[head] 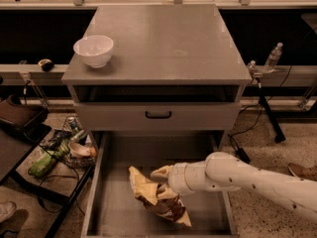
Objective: Place brown chip bag into middle drawer
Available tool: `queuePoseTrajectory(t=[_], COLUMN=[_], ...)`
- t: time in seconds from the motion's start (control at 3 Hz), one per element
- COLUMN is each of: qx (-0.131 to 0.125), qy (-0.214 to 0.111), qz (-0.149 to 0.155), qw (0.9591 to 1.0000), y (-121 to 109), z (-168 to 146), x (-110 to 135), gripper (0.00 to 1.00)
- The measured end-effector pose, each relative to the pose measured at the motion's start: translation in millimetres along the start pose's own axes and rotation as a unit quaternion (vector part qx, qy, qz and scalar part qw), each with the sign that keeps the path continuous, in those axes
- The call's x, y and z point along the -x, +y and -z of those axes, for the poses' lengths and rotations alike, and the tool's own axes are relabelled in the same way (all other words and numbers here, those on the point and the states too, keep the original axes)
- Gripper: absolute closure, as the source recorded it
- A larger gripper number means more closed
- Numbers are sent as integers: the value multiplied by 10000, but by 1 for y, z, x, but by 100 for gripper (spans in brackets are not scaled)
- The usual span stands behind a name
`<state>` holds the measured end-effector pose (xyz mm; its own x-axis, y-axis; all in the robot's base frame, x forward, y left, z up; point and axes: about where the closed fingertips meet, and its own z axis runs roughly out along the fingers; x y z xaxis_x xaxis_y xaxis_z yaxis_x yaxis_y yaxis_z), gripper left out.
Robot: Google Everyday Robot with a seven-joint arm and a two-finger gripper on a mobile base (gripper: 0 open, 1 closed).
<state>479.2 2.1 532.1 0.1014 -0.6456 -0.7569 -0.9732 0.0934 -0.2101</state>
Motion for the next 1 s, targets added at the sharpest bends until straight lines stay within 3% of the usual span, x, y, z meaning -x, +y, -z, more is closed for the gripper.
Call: queuePoseTrajectory(t=[0.33,0.67,1.0], qx=[1,1,-47], qy=[0,0,206], qz=[0,0,37], qw=[10000,10000,9998], y=[0,0,0], z=[0,0,22], x=[0,0,23], gripper=[0,0,0])
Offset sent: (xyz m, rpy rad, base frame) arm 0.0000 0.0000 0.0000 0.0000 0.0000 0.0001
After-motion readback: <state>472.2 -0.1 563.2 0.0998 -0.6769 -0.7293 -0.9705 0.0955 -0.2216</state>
